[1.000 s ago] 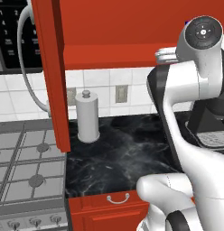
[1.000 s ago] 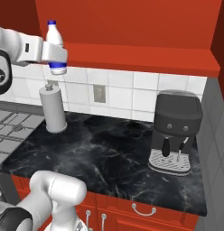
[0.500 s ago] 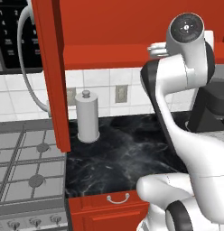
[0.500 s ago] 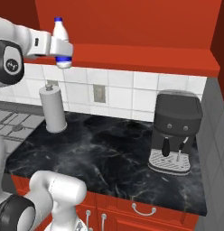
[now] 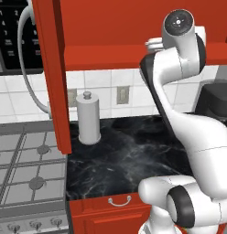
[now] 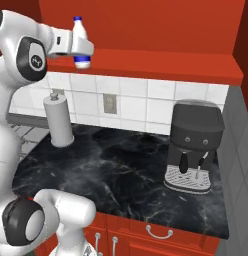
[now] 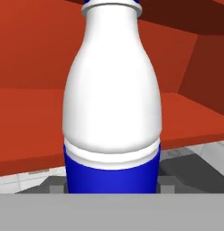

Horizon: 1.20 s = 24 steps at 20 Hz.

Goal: Pick the bottled water from the counter and place it in the open cabinet.

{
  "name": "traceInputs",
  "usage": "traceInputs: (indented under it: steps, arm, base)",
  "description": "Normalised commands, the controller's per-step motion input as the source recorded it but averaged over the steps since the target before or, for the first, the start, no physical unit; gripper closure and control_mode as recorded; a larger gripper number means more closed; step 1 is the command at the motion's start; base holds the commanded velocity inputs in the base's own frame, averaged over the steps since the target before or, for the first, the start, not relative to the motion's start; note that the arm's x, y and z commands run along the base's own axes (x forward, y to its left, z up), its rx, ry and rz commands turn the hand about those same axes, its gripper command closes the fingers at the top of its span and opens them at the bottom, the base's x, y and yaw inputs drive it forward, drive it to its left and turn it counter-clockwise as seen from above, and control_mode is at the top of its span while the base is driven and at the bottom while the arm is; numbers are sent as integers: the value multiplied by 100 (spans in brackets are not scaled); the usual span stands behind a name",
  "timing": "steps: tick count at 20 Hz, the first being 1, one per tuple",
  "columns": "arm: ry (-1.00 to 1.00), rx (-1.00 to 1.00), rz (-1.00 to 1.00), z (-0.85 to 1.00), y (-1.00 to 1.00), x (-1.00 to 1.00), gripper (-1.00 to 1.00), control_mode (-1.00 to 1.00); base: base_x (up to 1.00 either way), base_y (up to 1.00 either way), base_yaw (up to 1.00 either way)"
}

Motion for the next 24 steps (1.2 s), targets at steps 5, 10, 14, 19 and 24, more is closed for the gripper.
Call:
traceInputs:
  steps: [5,10,14,19,24]
  arm:
    - [-1,3,0,-7,-17,68,100,-100]
    - [-7,14,0,-23,-33,57,100,-100]
    - [-13,12,0,-27,-26,54,100,-100]
    - [-10,3,1,-21,-9,48,100,-100]
    - [-1,0,5,-3,0,49,100,-100]
  base:
    - [0,0,0]
    - [0,0,0]
    - [0,0,0]
    - [0,0,0]
    - [0,0,0]
